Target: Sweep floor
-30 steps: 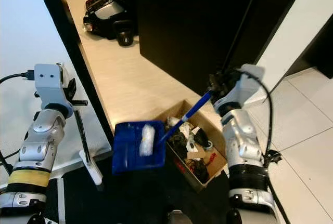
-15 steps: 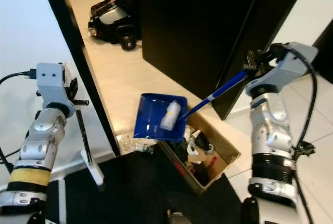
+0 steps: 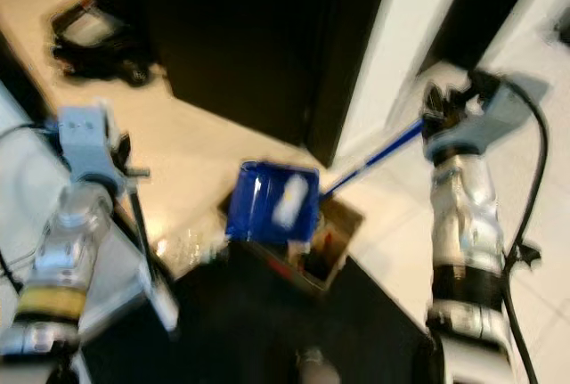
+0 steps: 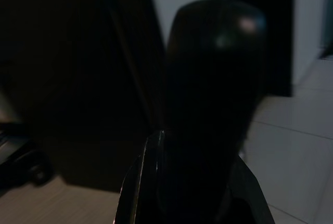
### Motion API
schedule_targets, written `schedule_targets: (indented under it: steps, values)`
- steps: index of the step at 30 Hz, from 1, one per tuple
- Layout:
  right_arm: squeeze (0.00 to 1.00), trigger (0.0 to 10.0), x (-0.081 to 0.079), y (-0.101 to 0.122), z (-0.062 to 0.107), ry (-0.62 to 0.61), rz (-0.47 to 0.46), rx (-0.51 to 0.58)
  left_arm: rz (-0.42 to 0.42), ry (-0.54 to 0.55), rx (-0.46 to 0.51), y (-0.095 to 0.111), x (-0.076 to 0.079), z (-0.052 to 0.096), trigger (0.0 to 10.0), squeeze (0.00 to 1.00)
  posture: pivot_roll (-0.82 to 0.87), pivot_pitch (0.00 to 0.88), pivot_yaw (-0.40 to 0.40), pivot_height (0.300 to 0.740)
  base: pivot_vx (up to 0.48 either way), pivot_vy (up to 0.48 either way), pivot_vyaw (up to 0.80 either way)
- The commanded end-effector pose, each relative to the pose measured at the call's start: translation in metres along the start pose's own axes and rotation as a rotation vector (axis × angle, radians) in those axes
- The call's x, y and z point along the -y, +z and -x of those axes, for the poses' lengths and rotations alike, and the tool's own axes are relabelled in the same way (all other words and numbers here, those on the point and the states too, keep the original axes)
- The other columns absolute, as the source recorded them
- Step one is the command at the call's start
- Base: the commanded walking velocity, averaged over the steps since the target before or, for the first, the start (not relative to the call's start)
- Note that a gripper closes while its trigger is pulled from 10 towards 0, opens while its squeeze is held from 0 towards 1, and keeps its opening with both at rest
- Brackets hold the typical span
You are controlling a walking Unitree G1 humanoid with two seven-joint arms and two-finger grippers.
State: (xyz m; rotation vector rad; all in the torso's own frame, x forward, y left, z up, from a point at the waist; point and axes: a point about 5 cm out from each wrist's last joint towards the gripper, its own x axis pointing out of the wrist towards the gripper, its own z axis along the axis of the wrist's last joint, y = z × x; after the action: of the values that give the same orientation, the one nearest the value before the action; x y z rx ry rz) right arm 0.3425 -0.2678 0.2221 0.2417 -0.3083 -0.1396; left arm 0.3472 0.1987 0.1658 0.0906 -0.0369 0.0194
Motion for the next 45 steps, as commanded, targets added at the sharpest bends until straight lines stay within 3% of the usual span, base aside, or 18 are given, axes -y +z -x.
schedule_targets:
  steps: [1, 29, 45]
  values:
    - [0.00, 10.0, -0.0017, 0.0105, -0.0023, 0.003, -0.020, 0.052, -0.009, 0.009, 0.035, 0.0052, -0.0031, 0.0013, 10.0, 0.00, 0.09, 0.118, 0.028, 0.740, 0.000, 0.000, -0.48]
    - [0.00, 10.0, -0.0080, 0.0054, -0.0044, 0.026, -0.012, 0.033, -0.018, 0.004, 0.039, 0.0052, -0.0018, 0.0015, 10.0, 0.00, 0.09, 0.112, 0.027, 0.740, 0.000, 0.000, -0.02]
    - [0.00, 10.0, -0.0080, 0.0034, -0.0036, 0.023, -0.015, 0.028, -0.017, 0.007, 0.042, 0.0059, -0.0009, 0.0013, 10.0, 0.00, 0.09, 0.120, 0.027, 0.740, 0.000, -0.311, 0.00]
